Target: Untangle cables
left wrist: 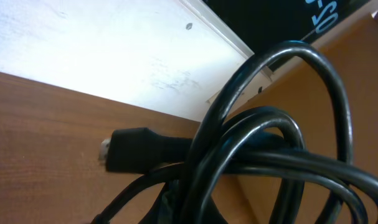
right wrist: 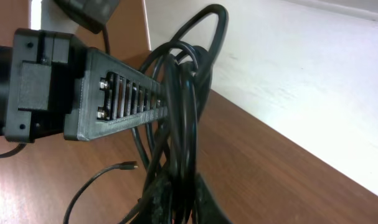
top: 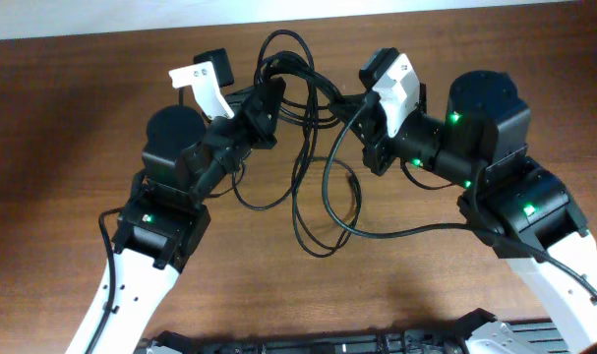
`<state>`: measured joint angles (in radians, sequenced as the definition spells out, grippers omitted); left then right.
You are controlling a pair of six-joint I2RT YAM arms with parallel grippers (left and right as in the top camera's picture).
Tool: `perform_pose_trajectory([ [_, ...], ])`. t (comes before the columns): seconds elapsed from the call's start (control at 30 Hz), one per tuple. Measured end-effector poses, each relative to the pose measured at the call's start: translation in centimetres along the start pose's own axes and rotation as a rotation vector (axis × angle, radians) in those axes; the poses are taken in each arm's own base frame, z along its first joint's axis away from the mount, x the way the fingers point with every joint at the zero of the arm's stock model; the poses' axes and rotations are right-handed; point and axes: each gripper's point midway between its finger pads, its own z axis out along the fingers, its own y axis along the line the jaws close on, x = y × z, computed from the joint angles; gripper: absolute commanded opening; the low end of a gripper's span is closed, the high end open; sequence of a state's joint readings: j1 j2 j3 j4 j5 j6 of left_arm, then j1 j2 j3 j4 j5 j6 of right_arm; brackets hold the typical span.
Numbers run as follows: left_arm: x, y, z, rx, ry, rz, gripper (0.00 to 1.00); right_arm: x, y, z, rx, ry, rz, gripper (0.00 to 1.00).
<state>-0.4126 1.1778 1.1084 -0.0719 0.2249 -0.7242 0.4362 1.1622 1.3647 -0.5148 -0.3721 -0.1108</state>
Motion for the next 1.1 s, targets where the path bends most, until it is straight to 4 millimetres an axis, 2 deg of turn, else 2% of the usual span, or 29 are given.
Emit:
perform_pose_trajectory([
  [0.13,-0.1,0.3,0.0,-0.023,-0.015,-0.126,0.00,2.5,-2.3,-0.5,0.178,0.089,0.233,0.04],
  [0.3,-2.4,3.5,-0.5,-0.153,-0.131,-0.174,0.00,3.4,-5.8,-2.9,0.414,0.057,0.499,0.04],
  [0.33,-2.5,3.7,-0.5,-0.163,-0.141,-0.174,0.00,3.5,-5.9,-2.9,0.421,0.054,0.518,0.24],
  [0.37,-2.5,3.8,-0.6,-0.169,-0.141,-0.175,0.00,3.5,-5.9,-3.0,0.425,0.054,0.517,0.56],
  [0.4,-2.5,3.9,-0.6,-0.175,-0.141,-0.175,0.00,3.5,-5.9,-2.9,0.422,0.059,0.491,0.80],
  [0.43,-2.4,4.0,-0.6,-0.178,-0.141,-0.174,0.00,3.4,-5.7,-2.8,0.406,0.069,0.452,0.88],
  [0.5,-2.2,3.7,-0.5,-0.160,-0.122,-0.171,0.00,3.3,-4.1,-2.2,0.296,0.103,0.303,0.91],
  [0.6,-1.0,2.2,-0.2,-0.083,-0.044,-0.170,0.00,1.2,-3.2,-1.7,0.221,0.038,0.187,0.94],
  [0.67,-0.1,1.3,-0.2,-0.030,0.010,-0.171,0.00,0.6,-3.4,-0.9,0.213,0.015,0.164,0.95],
  [0.77,1.1,-0.1,-0.2,0.045,0.088,-0.169,0.00,1.1,-4.1,1.0,0.212,0.029,0.162,0.95],
  [0.83,1.5,-0.5,-0.3,0.066,0.110,-0.168,0.00,1.0,-4.4,1.4,0.219,0.021,0.160,0.95],
  [0.87,1.7,-0.9,-0.3,0.077,0.121,-0.167,0.00,1.0,-5.4,1.2,0.278,0.019,0.157,0.99],
  [0.93,2.6,-1.8,-0.3,0.107,0.153,-0.163,0.00,1.2,-7.1,0.6,0.384,0.024,0.155,0.99],
  [0.97,3.1,-2.7,-0.3,0.140,0.172,-0.139,0.00,1.8,-9.6,-0.2,0.542,0.038,0.173,0.99],
  [1.03,4.2,-4.1,-0.4,0.194,0.207,-0.083,0.00,2.9,-12.1,-2.0,0.743,0.060,0.211,0.99],
  [1.1,4.6,-4.9,-0.4,0.236,0.218,-0.008,0.00,3.5,-12.7,-2.8,0.820,0.075,0.226,0.99],
])
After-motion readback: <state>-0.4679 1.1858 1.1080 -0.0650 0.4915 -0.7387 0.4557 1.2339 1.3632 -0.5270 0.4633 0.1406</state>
